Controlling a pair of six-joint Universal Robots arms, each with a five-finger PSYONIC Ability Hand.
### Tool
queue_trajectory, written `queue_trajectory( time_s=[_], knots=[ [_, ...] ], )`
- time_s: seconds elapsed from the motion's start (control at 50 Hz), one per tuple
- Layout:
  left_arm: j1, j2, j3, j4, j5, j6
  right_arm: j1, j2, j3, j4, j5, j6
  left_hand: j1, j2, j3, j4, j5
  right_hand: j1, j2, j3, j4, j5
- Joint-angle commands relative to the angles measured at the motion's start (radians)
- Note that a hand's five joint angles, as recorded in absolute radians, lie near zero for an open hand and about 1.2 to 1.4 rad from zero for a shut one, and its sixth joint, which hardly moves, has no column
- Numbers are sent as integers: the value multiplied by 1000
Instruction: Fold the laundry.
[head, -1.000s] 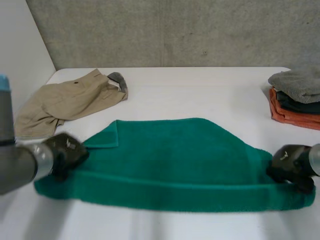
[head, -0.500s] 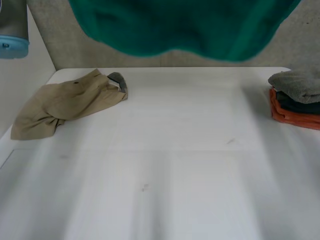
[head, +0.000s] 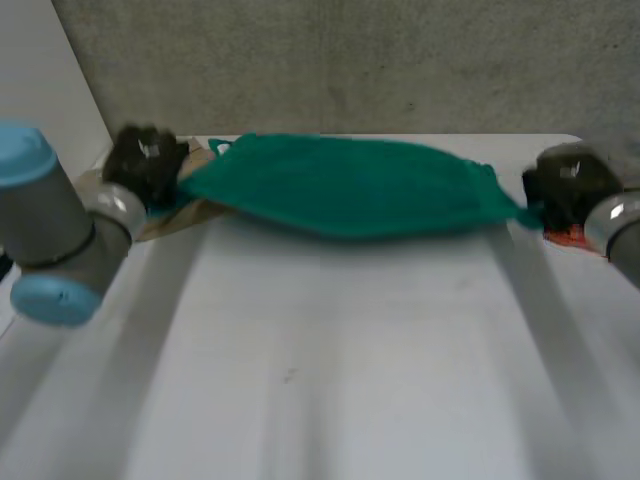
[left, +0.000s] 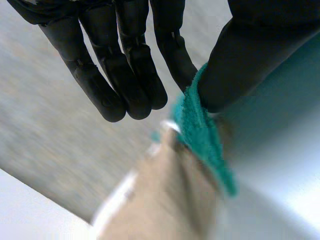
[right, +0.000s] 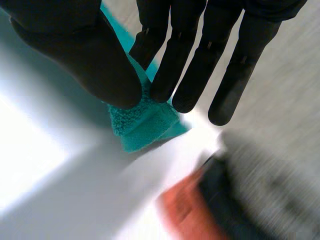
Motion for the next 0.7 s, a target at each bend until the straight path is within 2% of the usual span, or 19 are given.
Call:
queue_trajectory(
  time_s=[0.02, 0.1, 0.14, 0.2, 0.28, 0.34, 0.48, 0.56, 0.64, 0.7],
  knots=[
    [9, 119, -268, -110, 29, 137, -83, -123, 209, 219, -78, -240, 229, 198, 205, 200, 238, 254, 219, 205, 197, 195],
    [11, 226, -374, -268, 24, 206, -167, -230, 264, 447, -132, -445, 229, 198, 205, 200, 238, 254, 219, 205, 197, 195],
    [14, 281, -416, -389, 15, 237, -215, -272, 270, 576, -142, -551, 229, 198, 205, 200, 238, 254, 219, 205, 197, 195],
    [14, 329, -439, -536, 9, 257, -266, -293, 273, 740, -141, -680, 229, 198, 205, 200, 238, 254, 219, 205, 197, 195],
    [14, 334, -427, -664, 6, 266, -275, -286, 266, 854, -139, -781, 229, 198, 205, 200, 238, 254, 219, 205, 197, 195],
    [6, 326, -388, -671, 7, 264, -264, -261, 246, 825, -139, -762, 229, 198, 205, 200, 238, 254, 219, 205, 197, 195],
    [-17, 191, -191, -580, 0, 260, -172, -165, 135, 606, -129, -558, 229, 198, 205, 200, 238, 254, 219, 205, 197, 195],
    [-45, 85, -28, -485, 12, 248, -113, -91, 46, 445, -107, -418, 229, 198, 205, 200, 238, 254, 219, 205, 197, 195],
    [-58, -80, 182, -344, 14, 234, -51, 15, -55, 231, -41, -270, 229, 198, 205, 200, 238, 254, 219, 205, 197, 195],
    [-66, -165, 294, -292, 6, 234, -28, 72, -104, 125, 5, -228, 229, 198, 205, 200, 238, 254, 219, 205, 197, 195]
  ],
)
